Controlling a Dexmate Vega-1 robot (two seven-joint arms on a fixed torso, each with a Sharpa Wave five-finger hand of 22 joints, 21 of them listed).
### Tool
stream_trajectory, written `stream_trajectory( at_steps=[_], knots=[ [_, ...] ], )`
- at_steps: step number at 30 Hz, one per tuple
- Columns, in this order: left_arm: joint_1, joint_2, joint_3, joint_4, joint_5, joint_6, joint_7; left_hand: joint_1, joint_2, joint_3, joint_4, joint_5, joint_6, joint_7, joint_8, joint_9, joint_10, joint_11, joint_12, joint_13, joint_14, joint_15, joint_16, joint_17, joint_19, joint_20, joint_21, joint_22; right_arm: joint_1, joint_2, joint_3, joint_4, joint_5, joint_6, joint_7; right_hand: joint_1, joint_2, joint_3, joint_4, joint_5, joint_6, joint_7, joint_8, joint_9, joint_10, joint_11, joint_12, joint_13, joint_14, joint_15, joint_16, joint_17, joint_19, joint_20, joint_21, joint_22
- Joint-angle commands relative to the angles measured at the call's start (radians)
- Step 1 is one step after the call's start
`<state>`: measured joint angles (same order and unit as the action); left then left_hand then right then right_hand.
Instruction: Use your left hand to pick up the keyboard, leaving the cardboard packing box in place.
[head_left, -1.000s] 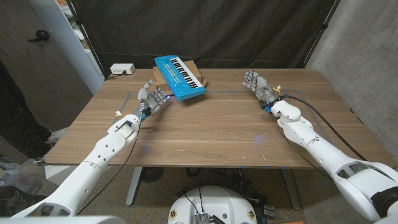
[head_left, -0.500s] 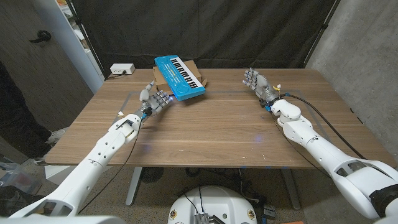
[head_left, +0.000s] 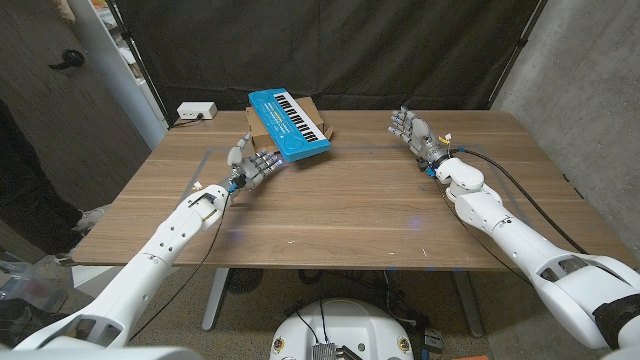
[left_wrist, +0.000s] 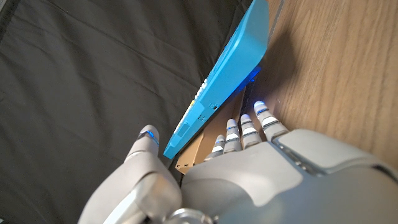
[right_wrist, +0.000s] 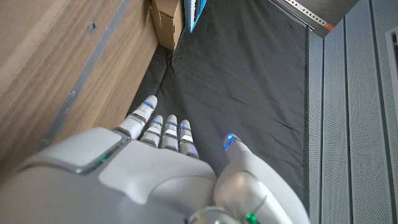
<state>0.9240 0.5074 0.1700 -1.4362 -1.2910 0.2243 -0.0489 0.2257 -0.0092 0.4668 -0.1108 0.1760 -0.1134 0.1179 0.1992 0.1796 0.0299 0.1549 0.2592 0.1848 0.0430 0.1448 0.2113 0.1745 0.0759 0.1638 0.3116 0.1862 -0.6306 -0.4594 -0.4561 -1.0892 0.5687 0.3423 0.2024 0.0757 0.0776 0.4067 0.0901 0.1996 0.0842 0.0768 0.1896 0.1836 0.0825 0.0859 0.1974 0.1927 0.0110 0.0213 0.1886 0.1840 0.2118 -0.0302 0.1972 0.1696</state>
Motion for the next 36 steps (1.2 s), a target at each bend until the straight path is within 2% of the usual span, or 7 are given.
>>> stream_trajectory(
  at_steps=[1,3,12,22,36],
  knots=[
    [-0.031,-0.022,0.003,0.069,-0.020,0.035,-0.023,0.011,-0.008,-0.002,-0.007,0.006,0.027,0.078,0.010,0.001,0.028,0.003,0.009,0.005,0.028,0.003,0.010,0.003,0.027,0.004,0.011,0.002,0.005,-0.002,-0.002,-0.006,-0.004,0.014,0.013,0.000,-0.010,-0.003,0.000,-0.001,0.006,0.002,0.006,0.002,0.011,0.001,0.006,0.003,0.010,0.004,0.006,0.001,0.008,-0.001,0.006,0.004],
    [-0.040,-0.026,0.005,0.088,-0.019,0.039,-0.041,0.014,-0.008,-0.005,-0.011,0.006,0.052,0.079,0.014,0.001,0.063,0.011,0.015,0.005,0.059,0.003,0.013,0.002,0.055,0.012,0.017,0.002,0.008,-0.003,-0.006,-0.005,-0.007,0.014,0.017,0.000,-0.010,-0.003,0.000,-0.001,0.008,0.002,0.007,0.002,0.012,0.001,0.007,0.003,0.010,0.005,0.005,0.001,0.008,0.000,0.006,0.004],
    [-0.072,-0.049,0.004,0.144,-0.030,0.060,-0.067,0.031,-0.013,-0.012,-0.025,0.005,0.135,0.085,0.020,0.002,0.152,0.010,0.022,0.005,0.156,-0.003,0.015,0.002,0.171,0.022,0.042,0.001,0.015,-0.001,-0.012,0.001,-0.012,0.011,0.024,-0.001,-0.011,-0.005,-0.001,0.000,0.009,0.003,0.007,0.002,0.015,0.003,0.007,0.003,0.013,0.004,0.006,0.001,0.009,0.000,0.006,0.004],
    [-0.121,-0.061,0.018,0.187,-0.003,0.078,-0.062,0.044,-0.012,-0.010,-0.032,0.005,0.144,0.086,0.016,0.002,0.156,0.011,0.016,0.005,0.160,-0.002,0.008,0.001,0.191,0.024,0.044,0.000,0.030,0.005,-0.012,0.027,-0.011,0.016,0.032,-0.002,-0.012,-0.006,-0.001,0.001,0.013,0.003,0.007,0.002,0.019,0.002,0.008,0.003,0.016,0.005,0.006,0.001,0.010,0.001,0.005,0.004],
    [-0.206,-0.078,0.050,0.264,0.049,0.107,-0.076,0.059,-0.020,-0.010,-0.040,0.006,0.149,0.085,0.011,0.002,0.162,0.005,0.009,0.005,0.164,-0.003,0.001,0.001,0.202,0.019,0.042,-0.001,0.069,0.026,-0.014,0.114,-0.007,0.046,0.075,-0.003,-0.012,-0.008,-0.002,0.001,0.014,0.004,0.007,0.002,0.019,0.002,0.007,0.003,0.017,0.006,0.005,0.001,0.010,0.003,0.004,0.004]
  ],
)
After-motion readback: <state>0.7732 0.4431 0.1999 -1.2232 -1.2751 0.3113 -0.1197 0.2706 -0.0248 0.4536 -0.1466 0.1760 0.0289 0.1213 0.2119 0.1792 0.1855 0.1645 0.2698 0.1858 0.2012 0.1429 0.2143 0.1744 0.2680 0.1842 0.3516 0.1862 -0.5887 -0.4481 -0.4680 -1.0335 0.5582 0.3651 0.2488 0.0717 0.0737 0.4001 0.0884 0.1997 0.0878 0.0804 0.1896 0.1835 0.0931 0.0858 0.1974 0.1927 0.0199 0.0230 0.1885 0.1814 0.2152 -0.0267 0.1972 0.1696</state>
